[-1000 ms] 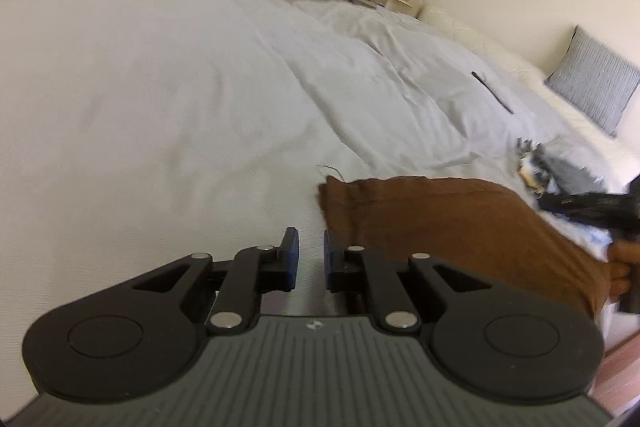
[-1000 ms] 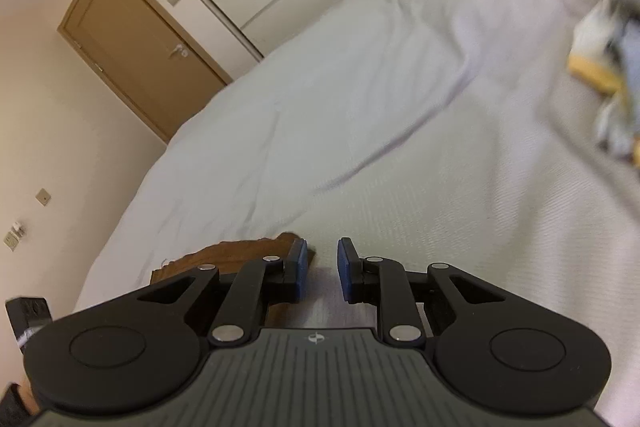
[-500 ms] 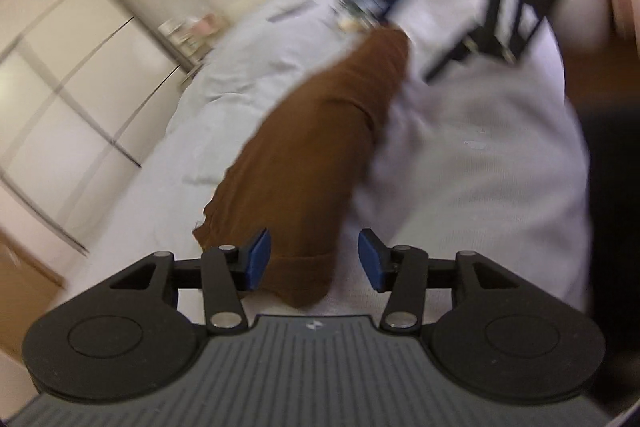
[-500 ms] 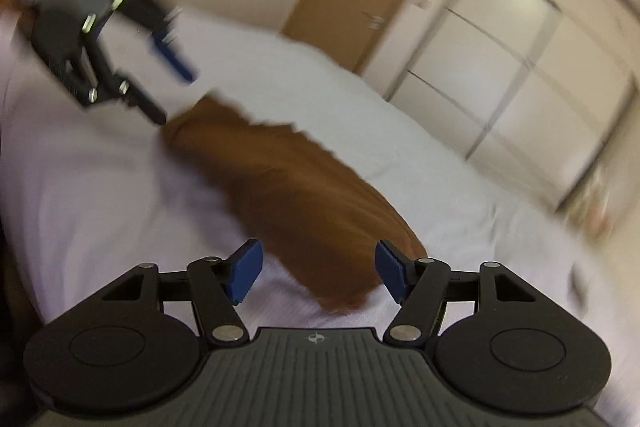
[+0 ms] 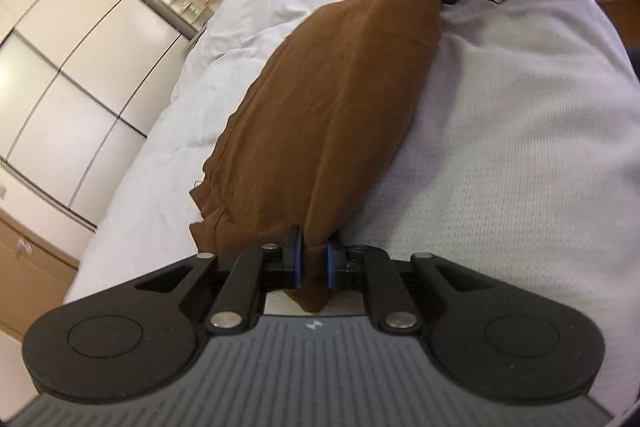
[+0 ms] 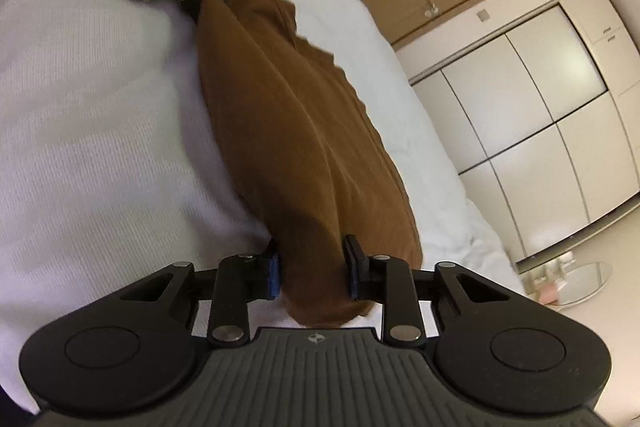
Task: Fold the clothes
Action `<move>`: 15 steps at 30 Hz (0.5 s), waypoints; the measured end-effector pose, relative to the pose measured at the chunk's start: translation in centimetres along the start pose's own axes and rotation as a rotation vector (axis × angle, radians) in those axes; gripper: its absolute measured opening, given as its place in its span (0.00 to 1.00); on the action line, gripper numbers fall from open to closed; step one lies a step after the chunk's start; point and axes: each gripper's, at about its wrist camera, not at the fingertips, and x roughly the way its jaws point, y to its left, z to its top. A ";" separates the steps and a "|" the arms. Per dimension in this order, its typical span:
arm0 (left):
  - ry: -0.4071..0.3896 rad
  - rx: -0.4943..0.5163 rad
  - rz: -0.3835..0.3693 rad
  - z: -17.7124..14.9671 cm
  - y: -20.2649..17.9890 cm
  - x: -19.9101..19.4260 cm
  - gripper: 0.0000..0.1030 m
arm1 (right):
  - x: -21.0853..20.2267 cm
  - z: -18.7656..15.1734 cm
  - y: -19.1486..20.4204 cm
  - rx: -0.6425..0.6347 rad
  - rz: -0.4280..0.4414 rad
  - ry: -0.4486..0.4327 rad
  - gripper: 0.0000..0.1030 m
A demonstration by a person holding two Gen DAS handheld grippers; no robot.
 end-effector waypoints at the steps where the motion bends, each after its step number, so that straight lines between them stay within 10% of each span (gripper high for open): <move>1: -0.001 0.000 0.002 0.1 -0.1 -0.4 0.09 | -0.1 0.0 -0.2 0.016 0.002 -0.004 0.22; 15: 0.032 -0.117 -0.012 -1.0 1.1 -2.4 0.19 | -0.1 -1.3 -0.1 0.080 -0.011 0.068 0.22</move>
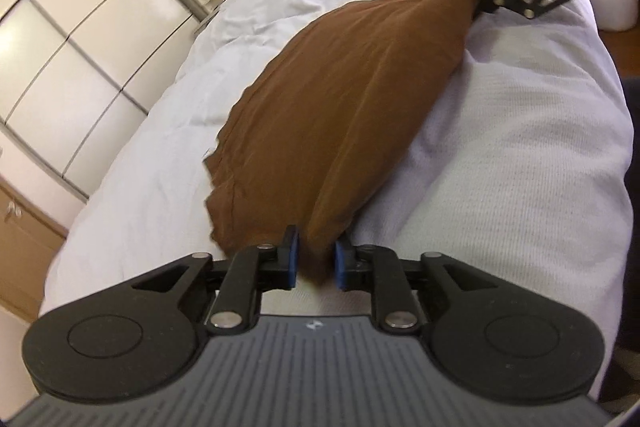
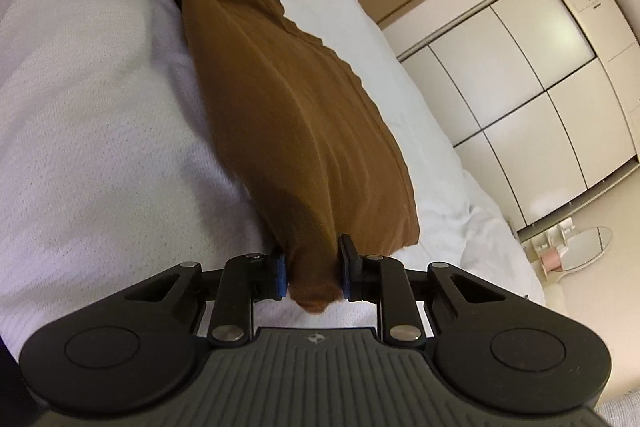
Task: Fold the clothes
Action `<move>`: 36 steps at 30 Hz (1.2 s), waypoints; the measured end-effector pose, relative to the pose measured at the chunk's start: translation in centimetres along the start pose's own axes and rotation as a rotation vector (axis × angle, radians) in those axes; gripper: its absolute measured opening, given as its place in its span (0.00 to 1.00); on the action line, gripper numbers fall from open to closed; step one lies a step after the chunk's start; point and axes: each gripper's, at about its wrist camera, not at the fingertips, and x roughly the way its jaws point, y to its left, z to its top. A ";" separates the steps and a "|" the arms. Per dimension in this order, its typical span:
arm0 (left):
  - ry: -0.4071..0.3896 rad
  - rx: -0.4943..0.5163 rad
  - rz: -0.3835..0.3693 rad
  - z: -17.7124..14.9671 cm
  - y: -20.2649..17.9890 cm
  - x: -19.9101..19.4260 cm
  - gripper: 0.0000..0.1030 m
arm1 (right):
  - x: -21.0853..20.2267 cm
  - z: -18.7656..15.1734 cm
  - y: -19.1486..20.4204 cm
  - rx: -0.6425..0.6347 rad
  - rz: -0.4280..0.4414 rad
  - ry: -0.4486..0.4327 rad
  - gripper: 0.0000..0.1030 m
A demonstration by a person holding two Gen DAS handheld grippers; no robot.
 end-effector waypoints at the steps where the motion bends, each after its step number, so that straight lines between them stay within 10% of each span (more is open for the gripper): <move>1: 0.012 -0.015 0.011 -0.4 0.3 -0.4 0.19 | 0.0 -0.2 0.0 -0.001 -0.003 0.008 0.22; 7: 0.064 -0.157 0.100 -3.3 2.8 -3.3 0.19 | -1.3 -2.4 -1.1 0.079 -0.032 0.081 0.25; 15: -0.057 -0.258 0.092 0.0 3.9 -4.3 0.19 | -5.6 -2.7 -4.8 0.382 -0.062 0.013 0.31; 25: -0.003 -0.247 0.033 0.6 3.8 3.8 0.19 | -0.9 4.8 -5.0 0.482 0.178 -0.181 0.30; 36: 0.022 -0.322 0.003 -2.1 6.8 3.5 0.23 | 1.5 0.0 -8.5 0.661 0.341 -0.185 0.42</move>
